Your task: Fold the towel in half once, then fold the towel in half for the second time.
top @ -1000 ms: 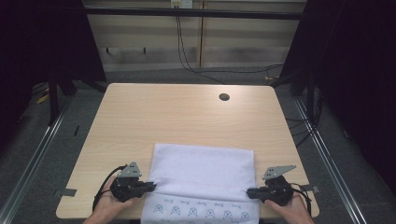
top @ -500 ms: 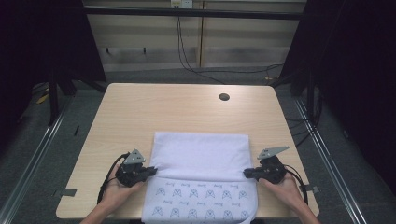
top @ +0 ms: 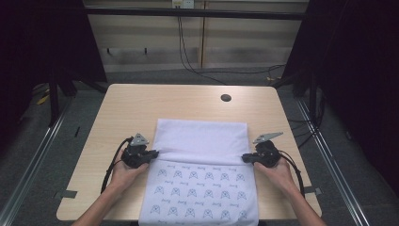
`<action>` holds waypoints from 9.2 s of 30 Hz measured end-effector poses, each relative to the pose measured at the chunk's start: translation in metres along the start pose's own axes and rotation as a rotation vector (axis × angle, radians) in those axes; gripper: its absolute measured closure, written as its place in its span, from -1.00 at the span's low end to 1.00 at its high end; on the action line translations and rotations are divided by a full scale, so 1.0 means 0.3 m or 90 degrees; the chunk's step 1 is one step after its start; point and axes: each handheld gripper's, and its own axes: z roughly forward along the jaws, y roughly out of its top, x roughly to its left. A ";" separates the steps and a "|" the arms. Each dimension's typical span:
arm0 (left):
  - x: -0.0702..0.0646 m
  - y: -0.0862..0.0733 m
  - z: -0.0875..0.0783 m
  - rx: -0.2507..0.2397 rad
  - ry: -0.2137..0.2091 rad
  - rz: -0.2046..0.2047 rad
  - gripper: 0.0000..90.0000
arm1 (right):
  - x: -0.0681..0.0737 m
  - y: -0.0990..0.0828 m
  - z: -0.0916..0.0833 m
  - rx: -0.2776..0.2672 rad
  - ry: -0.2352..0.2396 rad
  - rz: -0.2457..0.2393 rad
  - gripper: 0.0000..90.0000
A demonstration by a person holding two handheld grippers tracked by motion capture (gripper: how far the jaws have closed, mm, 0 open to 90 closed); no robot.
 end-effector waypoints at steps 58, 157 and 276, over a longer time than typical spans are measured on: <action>0.110 0.257 -0.299 -0.235 -0.041 -0.036 0.94 | -0.036 0.343 -0.281 -0.302 -0.001 -0.006 0.90; 0.103 -0.007 0.024 -0.049 -0.064 -0.086 0.44 | 0.007 0.152 0.154 -0.043 0.000 0.005 0.17; 0.176 0.319 -0.235 -0.206 -0.030 -0.001 0.90 | -0.136 0.336 -0.246 -0.209 -0.010 -0.001 0.91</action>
